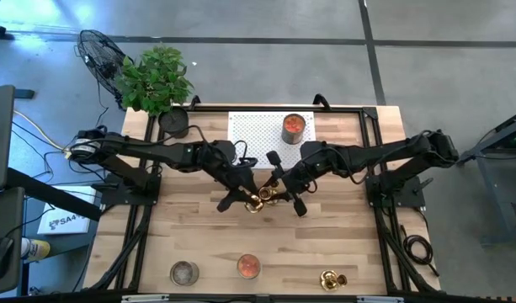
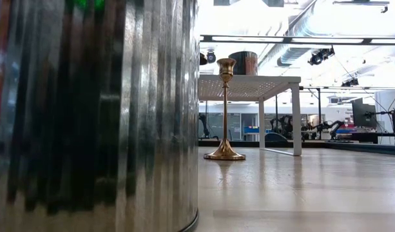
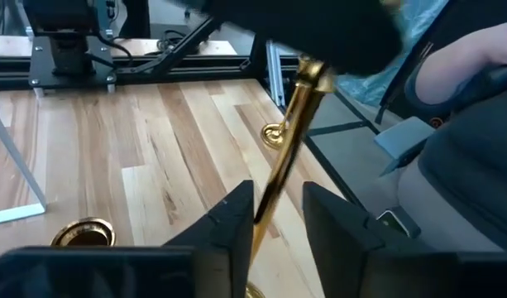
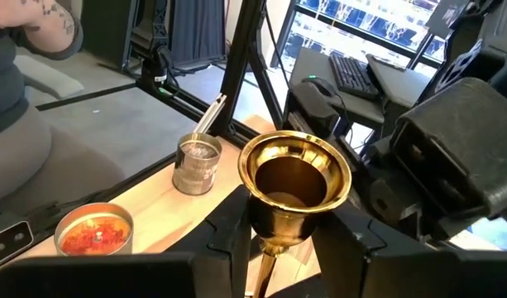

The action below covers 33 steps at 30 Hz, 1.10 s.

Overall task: Pick & Place candle stick holders
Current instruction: Put the middle right gold holder on the shelf

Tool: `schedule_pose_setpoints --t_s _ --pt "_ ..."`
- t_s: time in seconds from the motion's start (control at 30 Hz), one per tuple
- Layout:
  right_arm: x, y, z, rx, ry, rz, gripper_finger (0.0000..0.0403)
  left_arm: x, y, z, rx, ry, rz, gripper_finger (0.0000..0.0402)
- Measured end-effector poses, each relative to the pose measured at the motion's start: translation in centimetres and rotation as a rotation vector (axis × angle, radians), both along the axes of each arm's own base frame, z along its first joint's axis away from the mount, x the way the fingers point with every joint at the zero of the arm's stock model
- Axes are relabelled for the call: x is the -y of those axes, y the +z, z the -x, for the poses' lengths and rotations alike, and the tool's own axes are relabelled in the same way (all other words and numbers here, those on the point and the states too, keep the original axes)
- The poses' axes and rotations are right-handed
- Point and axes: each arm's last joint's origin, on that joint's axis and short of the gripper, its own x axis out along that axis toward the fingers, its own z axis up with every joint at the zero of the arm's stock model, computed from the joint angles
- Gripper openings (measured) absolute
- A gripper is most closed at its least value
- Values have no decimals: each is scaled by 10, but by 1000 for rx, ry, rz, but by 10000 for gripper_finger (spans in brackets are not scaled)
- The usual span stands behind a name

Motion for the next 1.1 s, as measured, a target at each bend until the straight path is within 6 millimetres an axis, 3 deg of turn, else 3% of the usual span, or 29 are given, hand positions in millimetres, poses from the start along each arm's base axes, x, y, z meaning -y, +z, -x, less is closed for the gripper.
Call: schedule_pose_setpoints --t_s 0.47,0.8,1.1 --pt "0 -1 0 -15 6 -8 98 1 -13 -12 -7 -19 -2 10" --pt "0 0 0 -14 -10 -24 104 1 -12 -12 3 -33 11 18" --pt "-6 1 0 -9 -101 -40 162 1 -12 -12 -1 -28 18 12"
